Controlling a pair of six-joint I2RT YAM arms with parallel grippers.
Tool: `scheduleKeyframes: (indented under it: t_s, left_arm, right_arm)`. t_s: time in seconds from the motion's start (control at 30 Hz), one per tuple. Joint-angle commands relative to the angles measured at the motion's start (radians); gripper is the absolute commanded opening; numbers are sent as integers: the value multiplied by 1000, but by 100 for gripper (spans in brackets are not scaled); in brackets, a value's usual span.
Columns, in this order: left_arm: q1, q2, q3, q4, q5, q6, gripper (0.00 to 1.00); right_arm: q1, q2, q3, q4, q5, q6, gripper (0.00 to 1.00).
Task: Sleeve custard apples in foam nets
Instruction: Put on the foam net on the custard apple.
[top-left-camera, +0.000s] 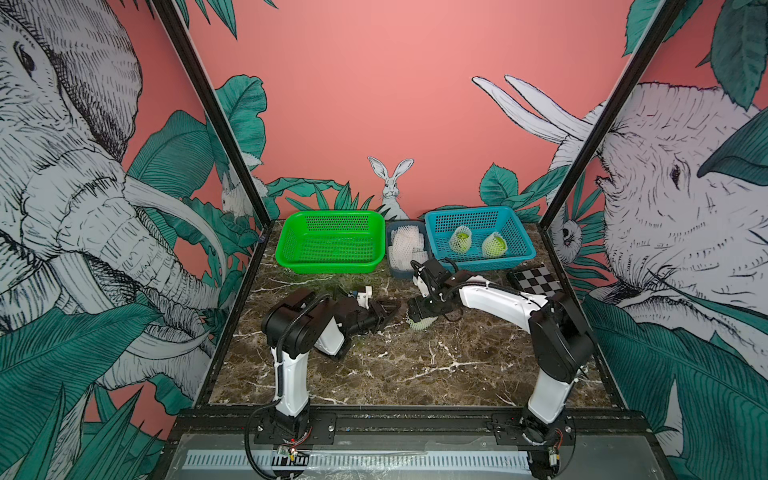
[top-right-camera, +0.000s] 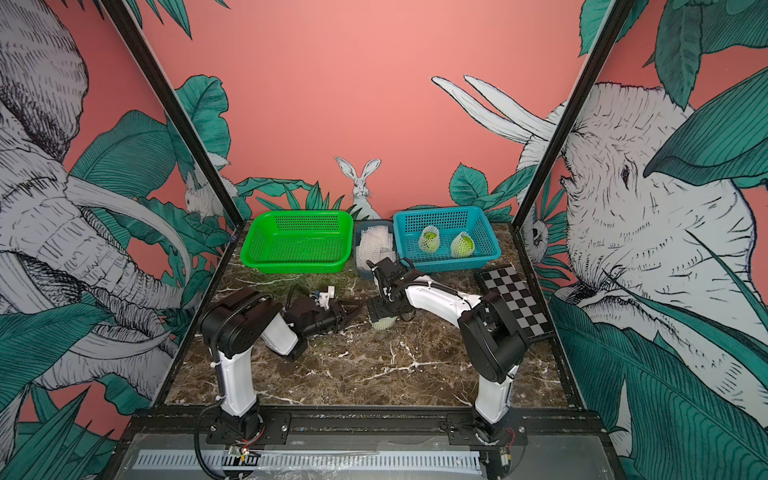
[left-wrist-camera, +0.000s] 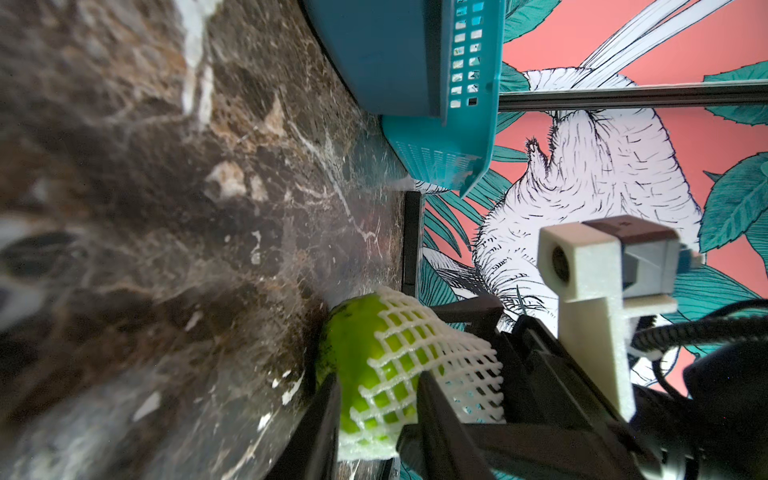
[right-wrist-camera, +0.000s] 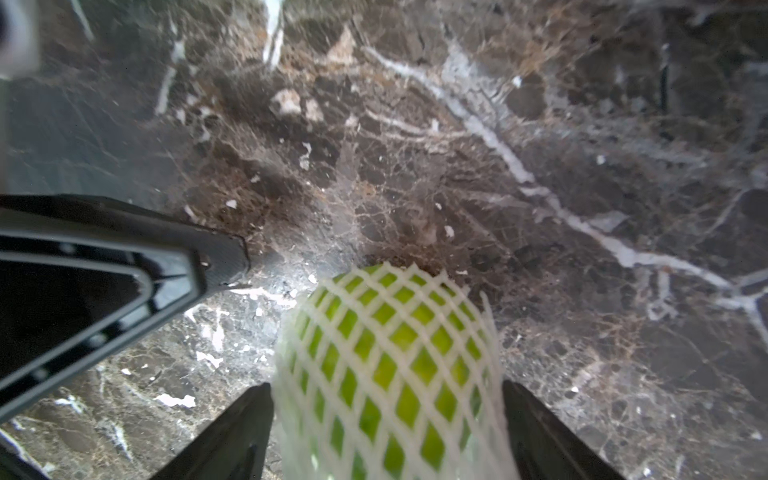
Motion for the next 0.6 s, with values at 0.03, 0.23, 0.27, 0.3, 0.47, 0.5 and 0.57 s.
scheduleKeyframes:
  t_s: [0.03, 0.23, 0.27, 0.3, 0.47, 0.5, 0.57]
  left_arm:
    - [2, 4, -18, 25, 5, 1, 33]
    - [2, 8, -19, 30, 5, -1, 33]
    - [2, 9, -19, 31, 5, -2, 33]
    - [2, 10, -19, 32, 6, -2, 33]
    - [2, 18, -20, 42, 5, -6, 32]
    - [2, 18, -22, 43, 5, -7, 32]
    - [2, 19, -23, 43, 3, -5, 32]
  right_arm:
    - [15, 32, 30, -8, 40, 6, 85]
    - [29, 78, 83, -33, 77, -23, 83]
    - [30, 85, 84, -30, 79, -26, 83]
    - [32, 94, 87, -28, 80, -27, 83]
    - [45, 142, 126, -53, 124, -54, 85]
    - [49, 150, 133, -59, 135, -59, 85]
    - [55, 163, 143, -60, 141, -63, 85]
